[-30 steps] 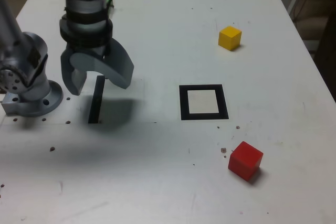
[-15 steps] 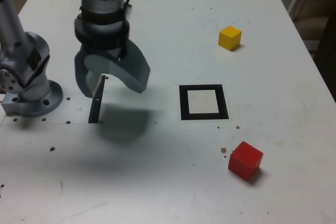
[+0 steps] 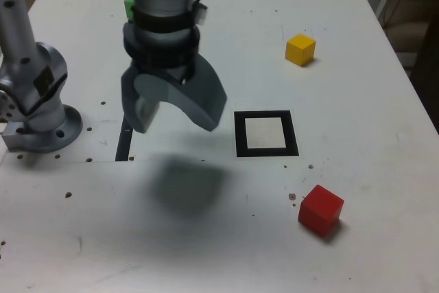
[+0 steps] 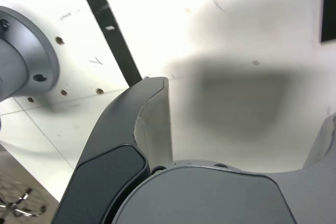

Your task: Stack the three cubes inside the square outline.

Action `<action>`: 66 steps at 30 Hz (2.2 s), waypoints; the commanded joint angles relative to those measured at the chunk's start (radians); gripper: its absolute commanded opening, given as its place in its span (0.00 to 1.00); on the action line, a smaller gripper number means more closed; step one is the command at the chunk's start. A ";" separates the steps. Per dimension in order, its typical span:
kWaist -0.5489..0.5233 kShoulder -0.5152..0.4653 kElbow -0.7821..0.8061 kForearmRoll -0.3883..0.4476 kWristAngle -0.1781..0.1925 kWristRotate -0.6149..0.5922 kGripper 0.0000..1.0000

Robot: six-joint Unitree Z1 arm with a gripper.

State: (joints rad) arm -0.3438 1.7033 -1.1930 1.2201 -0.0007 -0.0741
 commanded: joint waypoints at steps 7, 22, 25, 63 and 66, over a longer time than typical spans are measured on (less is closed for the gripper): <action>-0.064 0.078 -0.147 0.067 0.012 -0.002 0.99; -0.135 0.182 -0.349 0.163 0.068 0.015 0.99; -0.141 0.199 -0.370 0.166 0.069 0.035 0.99; -0.207 0.577 -0.882 0.333 0.146 0.258 0.99; -0.199 0.603 -0.901 0.344 0.138 0.252 0.98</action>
State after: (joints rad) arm -0.5466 2.2941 -2.0893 1.5538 0.1402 0.1807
